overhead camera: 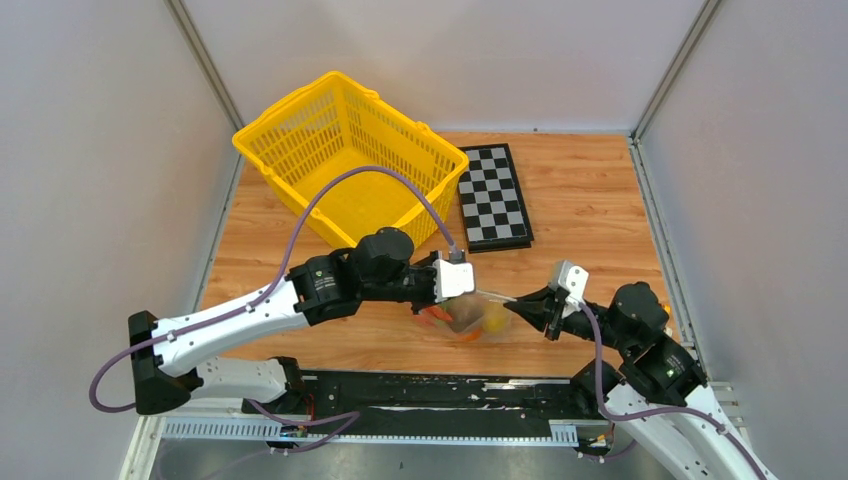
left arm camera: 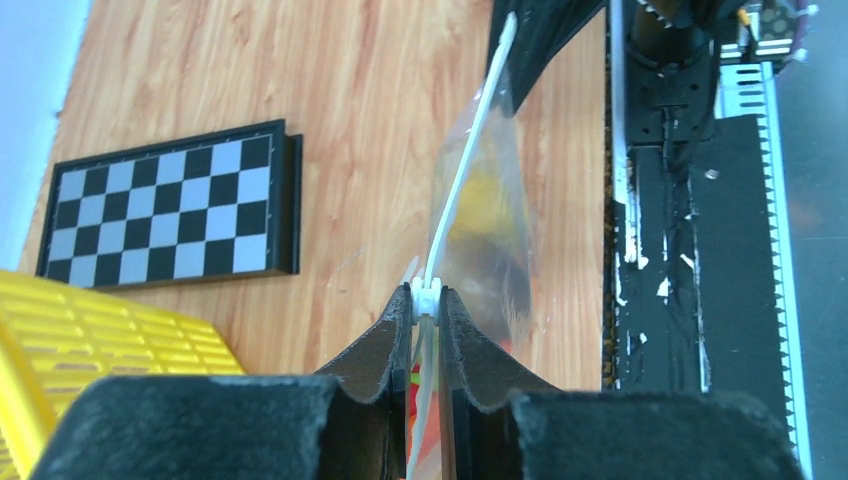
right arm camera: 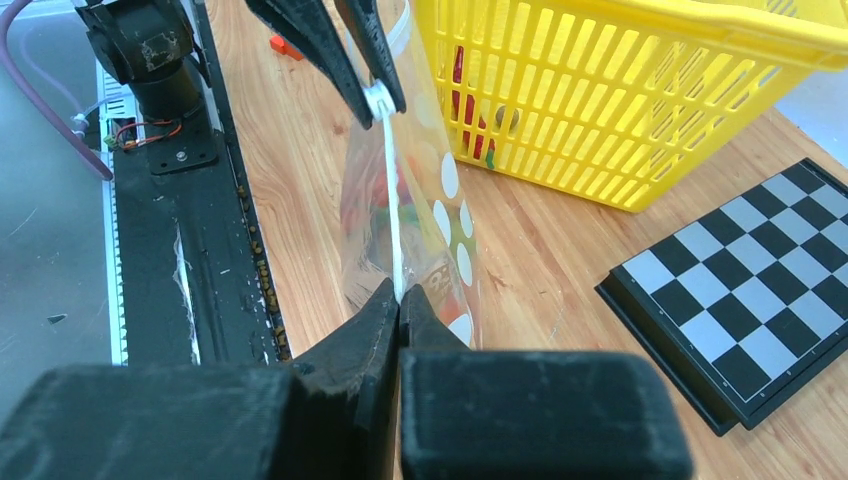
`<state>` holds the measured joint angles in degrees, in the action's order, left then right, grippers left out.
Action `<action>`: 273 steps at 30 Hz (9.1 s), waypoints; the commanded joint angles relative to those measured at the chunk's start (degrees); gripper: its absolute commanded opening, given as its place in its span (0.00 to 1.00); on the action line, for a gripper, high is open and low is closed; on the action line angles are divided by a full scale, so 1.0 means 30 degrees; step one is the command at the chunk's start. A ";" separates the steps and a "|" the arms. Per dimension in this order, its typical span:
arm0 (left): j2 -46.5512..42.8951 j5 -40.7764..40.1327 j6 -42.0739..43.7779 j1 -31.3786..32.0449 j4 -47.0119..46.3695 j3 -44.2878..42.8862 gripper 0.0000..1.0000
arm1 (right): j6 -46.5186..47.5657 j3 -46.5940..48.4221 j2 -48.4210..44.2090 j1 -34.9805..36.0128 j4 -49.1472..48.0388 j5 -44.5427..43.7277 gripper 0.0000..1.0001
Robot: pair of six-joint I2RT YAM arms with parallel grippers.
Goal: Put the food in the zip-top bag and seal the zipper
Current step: Zip the zipper food storage bag at the center of the board, then place the zipper food storage bag at the center of the board, then move the zipper food storage bag to the center of the board.
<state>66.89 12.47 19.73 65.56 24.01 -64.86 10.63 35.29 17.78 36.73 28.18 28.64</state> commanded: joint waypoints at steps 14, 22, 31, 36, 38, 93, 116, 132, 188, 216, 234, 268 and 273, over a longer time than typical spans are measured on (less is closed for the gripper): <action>0.2200 0.2796 -0.2096 -0.0621 -0.0708 -0.2425 0.06 | 0.1018 0.1600 0.2552 0.0041 -0.0693 0.1168 0.56; 0.2400 0.3098 -0.2335 -0.0641 -0.0796 -0.2497 0.06 | 0.2179 0.2025 0.4282 0.0032 -0.0896 0.2588 0.37; 0.1671 0.1648 -0.2106 -0.0642 -0.0290 -0.1859 0.06 | 0.1369 0.0549 0.2713 0.0033 -0.2803 0.0325 0.00; 0.0450 -0.0029 -0.1979 -0.0693 0.0037 -0.0592 0.06 | 0.0348 -0.0248 0.1590 0.0032 -0.2648 -0.2571 0.00; -0.0248 -0.0584 -0.1918 -0.0810 0.0226 0.0040 0.06 | 0.0111 -0.0410 0.1283 0.0038 -0.2392 -0.3821 0.00; -0.0722 0.0407 -0.3235 -0.1522 -0.0811 -0.0025 0.04 | 0.5746 0.4862 0.9291 0.1010 -0.1329 0.5139 0.36; -0.1025 -0.0351 -0.3362 -0.1538 -0.0862 0.0455 0.04 | 0.4378 0.2457 0.8713 0.1444 -0.3794 0.1593 0.00; -0.4185 -0.3650 -0.2811 -0.1989 0.1242 0.2478 0.05 | 0.2938 0.0579 0.5177 0.1453 -0.4670 -0.4299 0.00; -0.5287 -0.7910 -0.6053 -0.2286 -0.5251 0.3741 1.00 | -0.1861 0.3699 1.0636 0.2664 -0.0587 0.7695 0.35; -0.4527 -0.6303 -0.7115 -0.2293 -0.5224 0.4508 1.00 | -1.0412 0.1531 1.4954 0.0551 0.0485 -0.3738 0.66; -0.3656 -0.3201 -1.0168 -0.2283 -0.4964 0.7531 1.00 | -0.9680 0.0960 1.0987 0.2844 -0.0526 -0.8410 0.80; 0.3796 -0.0527 -1.6071 -0.2287 -1.2153 0.9860 0.86 | -2.2270 -0.4809 0.5860 0.1367 0.1581 -0.9866 0.91; 0.4728 -0.2057 -1.6205 -0.2321 -1.3549 0.9143 0.67 | -2.0937 -0.4530 0.6353 0.0709 -0.2789 -1.0745 0.74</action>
<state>78.41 10.02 -28.53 58.67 -11.66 -34.44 -55.13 20.51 36.42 40.34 37.04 -4.16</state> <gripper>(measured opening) 0.724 0.818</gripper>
